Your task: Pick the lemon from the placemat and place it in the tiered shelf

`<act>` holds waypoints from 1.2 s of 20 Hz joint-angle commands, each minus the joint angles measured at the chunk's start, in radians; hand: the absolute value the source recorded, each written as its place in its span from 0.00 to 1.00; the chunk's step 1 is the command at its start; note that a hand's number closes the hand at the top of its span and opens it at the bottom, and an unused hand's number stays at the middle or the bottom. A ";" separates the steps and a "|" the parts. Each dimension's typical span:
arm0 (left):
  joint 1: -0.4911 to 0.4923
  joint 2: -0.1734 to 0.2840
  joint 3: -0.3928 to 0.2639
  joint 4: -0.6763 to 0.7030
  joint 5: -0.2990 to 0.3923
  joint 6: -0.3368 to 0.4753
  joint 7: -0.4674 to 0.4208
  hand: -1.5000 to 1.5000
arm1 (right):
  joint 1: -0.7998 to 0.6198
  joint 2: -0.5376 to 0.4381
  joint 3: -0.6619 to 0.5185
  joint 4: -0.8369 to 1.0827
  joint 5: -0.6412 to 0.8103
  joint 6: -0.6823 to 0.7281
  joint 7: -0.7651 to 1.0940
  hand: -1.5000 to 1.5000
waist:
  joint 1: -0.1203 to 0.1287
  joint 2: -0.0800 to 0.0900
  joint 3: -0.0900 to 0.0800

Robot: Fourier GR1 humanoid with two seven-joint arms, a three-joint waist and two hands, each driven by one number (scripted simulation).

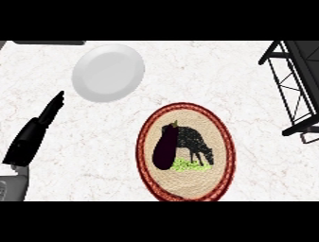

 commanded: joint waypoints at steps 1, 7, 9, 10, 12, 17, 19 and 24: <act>-0.009 0.010 0.015 0.000 0.008 -0.011 0.004 0.50 | 0.102 0.019 0.012 0.055 0.026 -0.061 -0.027 1.00 | -0.002 0.013 0.017; 0.039 -0.015 -0.006 0.001 -0.005 0.002 -0.028 0.50 | 0.132 0.056 -0.109 0.108 -0.053 -0.124 -0.011 1.00 | -0.006 0.013 0.019; 0.013 -0.004 0.007 -0.007 0.002 -0.002 -0.014 0.50 | 0.118 0.007 -0.098 0.127 -0.038 -0.090 -0.025 0.00 | -0.006 0.014 0.018; 0.009 -0.022 -0.014 -0.038 -0.020 0.022 0.010 0.50 | 0.134 0.068 -0.087 0.102 -0.052 -0.115 -0.019 0.00 | -0.003 0.012 0.019; 0.016 -0.035 -0.021 -0.059 -0.011 0.017 0.032 0.50 | 0.101 0.063 -0.129 0.110 -0.088 -0.150 -0.041 0.00 | 0.007 0.012 0.020; 0.006 -0.032 -0.011 0.003 -0.031 0.038 -0.013 0.50 | 0.067 0.110 -0.240 0.007 -0.213 -0.249 -0.089 0.00 | -0.019 0.011 0.019; 0.036 -0.034 -0.006 -0.032 -0.010 0.024 -0.006 0.50 | 0.061 0.054 -0.308 -0.029 -0.246 -0.277 -0.113 0.00 | -0.017 0.006 0.019; 0.021 0.001 0.015 -0.041 0.011 -0.019 0.029 0.50 | 0.086 -0.062 -0.458 -0.044 -0.328 -0.247 -0.059 0.00 | -0.018 0.005 0.017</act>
